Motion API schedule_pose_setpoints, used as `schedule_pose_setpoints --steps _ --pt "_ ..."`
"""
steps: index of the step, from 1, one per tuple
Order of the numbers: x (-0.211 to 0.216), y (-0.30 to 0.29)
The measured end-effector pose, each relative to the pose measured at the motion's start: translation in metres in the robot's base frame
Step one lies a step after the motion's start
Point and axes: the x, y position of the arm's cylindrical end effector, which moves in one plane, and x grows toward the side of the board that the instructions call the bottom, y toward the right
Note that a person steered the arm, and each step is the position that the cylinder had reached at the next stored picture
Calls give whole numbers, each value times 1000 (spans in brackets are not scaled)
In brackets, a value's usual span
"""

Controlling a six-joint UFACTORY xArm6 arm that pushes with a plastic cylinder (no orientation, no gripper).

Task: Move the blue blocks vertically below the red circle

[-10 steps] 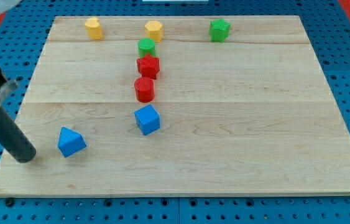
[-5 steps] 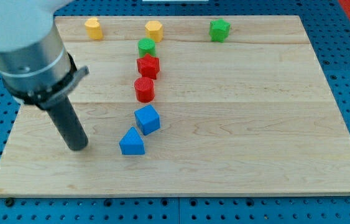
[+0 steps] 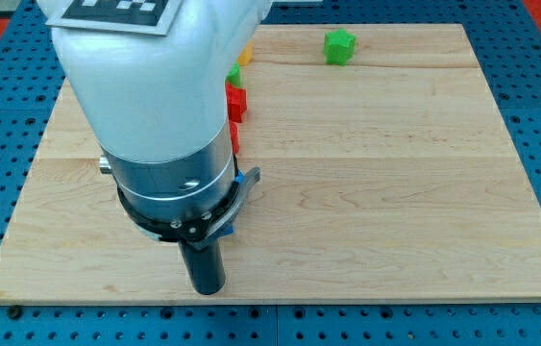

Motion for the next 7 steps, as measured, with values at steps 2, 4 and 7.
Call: schedule_pose_setpoints --steps 2,4,7 --pt "0 140" --pt "-14 347" --pt "-24 347"
